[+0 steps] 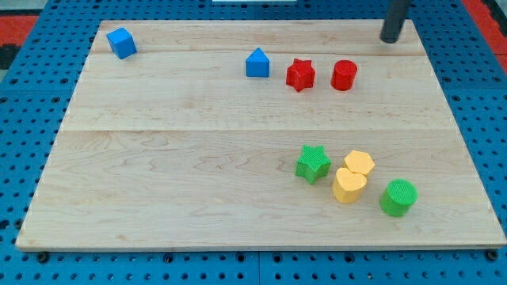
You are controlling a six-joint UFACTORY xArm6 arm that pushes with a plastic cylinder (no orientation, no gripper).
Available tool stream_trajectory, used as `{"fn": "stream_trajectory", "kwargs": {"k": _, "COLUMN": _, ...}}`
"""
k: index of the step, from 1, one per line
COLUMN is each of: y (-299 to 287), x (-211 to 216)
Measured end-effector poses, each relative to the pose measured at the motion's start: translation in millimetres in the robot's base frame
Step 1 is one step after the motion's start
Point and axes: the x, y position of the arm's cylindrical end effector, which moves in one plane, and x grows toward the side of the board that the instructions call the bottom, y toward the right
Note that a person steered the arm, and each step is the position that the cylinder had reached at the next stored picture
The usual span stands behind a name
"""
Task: Push red circle to the left a bit
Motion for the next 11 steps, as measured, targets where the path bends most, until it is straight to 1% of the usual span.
{"fn": "stream_trajectory", "kwargs": {"k": 1, "y": -21.4, "x": 66.1}}
{"fn": "stream_trajectory", "kwargs": {"k": 2, "y": -53.7, "x": 103.4}}
{"fn": "stream_trajectory", "kwargs": {"k": 3, "y": -110.0, "x": 104.7}}
{"fn": "stream_trajectory", "kwargs": {"k": 4, "y": -140.2, "x": 54.8}}
{"fn": "stream_trajectory", "kwargs": {"k": 5, "y": -124.7, "x": 30.6}}
{"fn": "stream_trajectory", "kwargs": {"k": 6, "y": -77.4, "x": 23.3}}
{"fn": "stream_trajectory", "kwargs": {"k": 7, "y": -74.2, "x": 9.3}}
{"fn": "stream_trajectory", "kwargs": {"k": 8, "y": -124.7, "x": 7.6}}
{"fn": "stream_trajectory", "kwargs": {"k": 9, "y": -214.7, "x": 7.6}}
{"fn": "stream_trajectory", "kwargs": {"k": 10, "y": -171.9, "x": 8.9}}
{"fn": "stream_trajectory", "kwargs": {"k": 11, "y": -99.3, "x": 4.3}}
